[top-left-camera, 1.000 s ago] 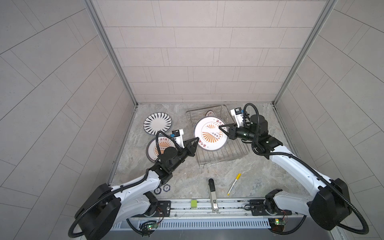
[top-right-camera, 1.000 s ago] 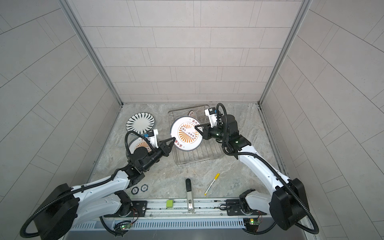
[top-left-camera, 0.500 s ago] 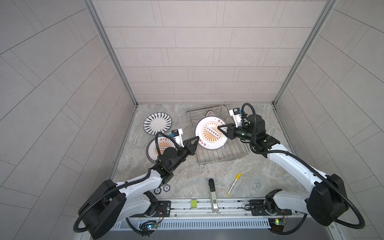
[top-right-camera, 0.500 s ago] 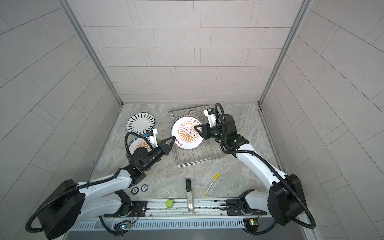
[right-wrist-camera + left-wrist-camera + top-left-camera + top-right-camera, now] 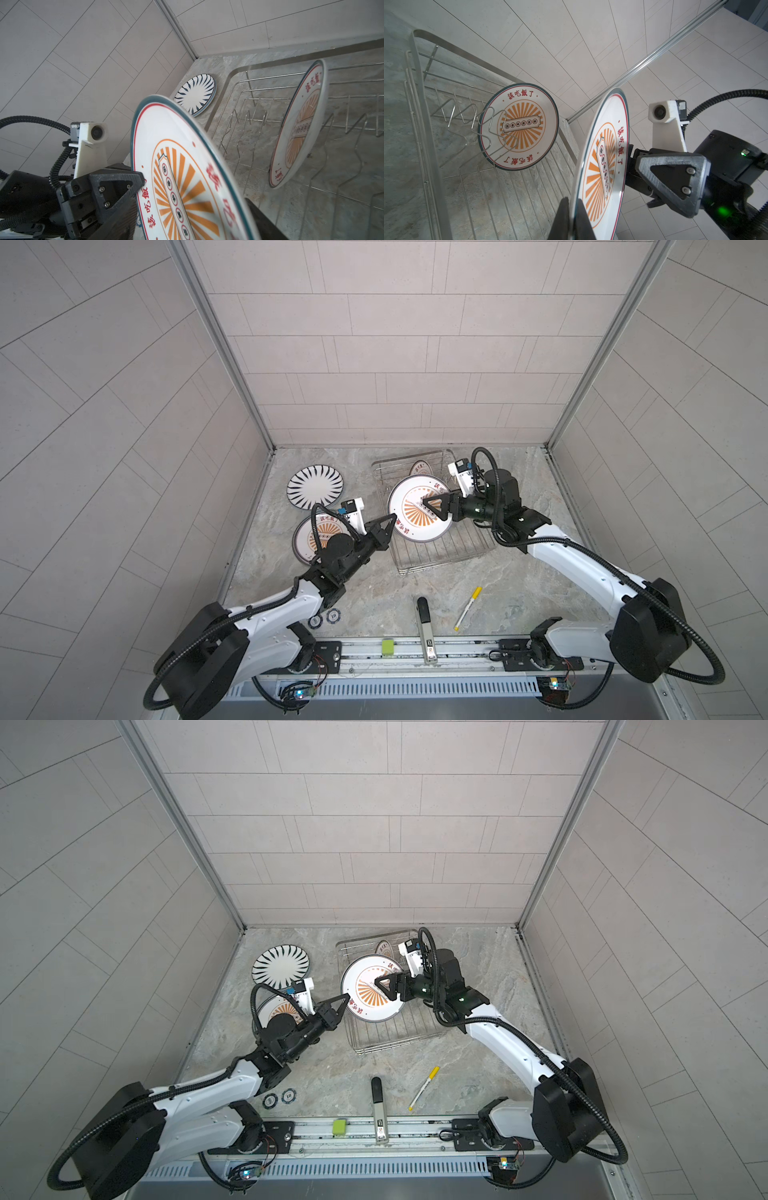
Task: Unload the plates from the dish rack
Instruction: 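Grasp the lifted plate's rim with the left gripper while the right holds it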
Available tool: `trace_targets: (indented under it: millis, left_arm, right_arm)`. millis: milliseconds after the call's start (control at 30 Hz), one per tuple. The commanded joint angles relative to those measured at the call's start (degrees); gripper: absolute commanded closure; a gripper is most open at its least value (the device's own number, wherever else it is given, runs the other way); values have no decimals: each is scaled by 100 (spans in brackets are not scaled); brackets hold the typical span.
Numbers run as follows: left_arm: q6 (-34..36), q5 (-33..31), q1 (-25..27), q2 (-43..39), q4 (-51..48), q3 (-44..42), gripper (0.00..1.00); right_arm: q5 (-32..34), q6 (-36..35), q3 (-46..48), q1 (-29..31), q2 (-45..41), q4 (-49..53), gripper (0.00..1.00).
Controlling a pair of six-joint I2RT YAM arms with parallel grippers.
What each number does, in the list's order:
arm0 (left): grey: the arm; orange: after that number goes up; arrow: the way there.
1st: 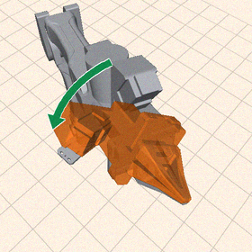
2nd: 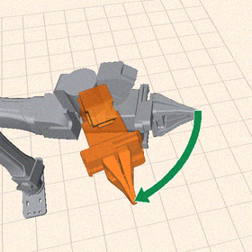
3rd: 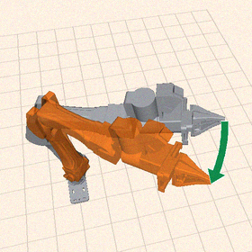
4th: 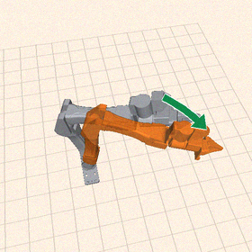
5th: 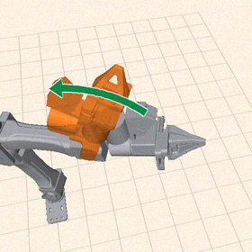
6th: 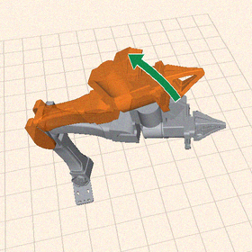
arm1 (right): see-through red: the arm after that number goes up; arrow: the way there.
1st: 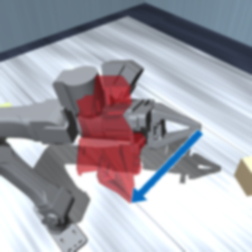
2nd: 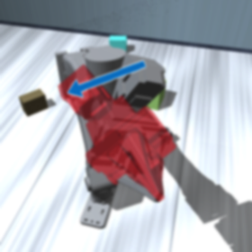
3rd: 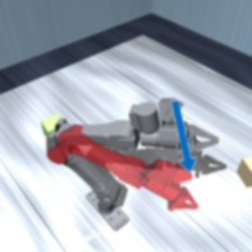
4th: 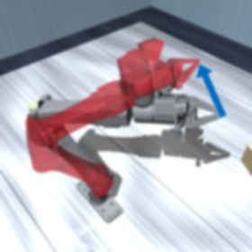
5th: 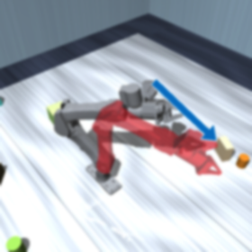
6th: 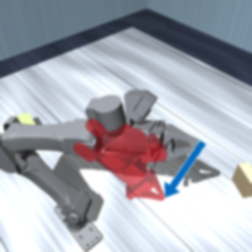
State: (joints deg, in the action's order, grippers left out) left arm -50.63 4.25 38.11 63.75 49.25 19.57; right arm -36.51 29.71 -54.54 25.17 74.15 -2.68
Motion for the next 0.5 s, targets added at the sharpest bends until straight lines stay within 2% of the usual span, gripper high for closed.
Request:
trace_targets:
  millis: [0, 200, 233, 300, 467]
  left_arm:
    - [-301, -72, -141, -94, 353, 20, 100]
    - [-648, -100, -442, 10, 662, -162, 100]
    - [-678, -186, -461, 30, 700, -181, 100]
    - [-760, -211, -509, 92, 750, -191, 100]
    - [-984, -200, -689, 206, 865, -237, 100]
  right_arm:
    - [269, -101, -104, 10, -170, 174, 17]
    - [917, -192, -159, 21, -211, 462, 15]
    - [1003, -194, -145, 15, -224, 478, 12]
    - [1006, -237, -137, 36, -252, 472, 1]
    - [1413, -437, -231, 231, -333, 688, 1]
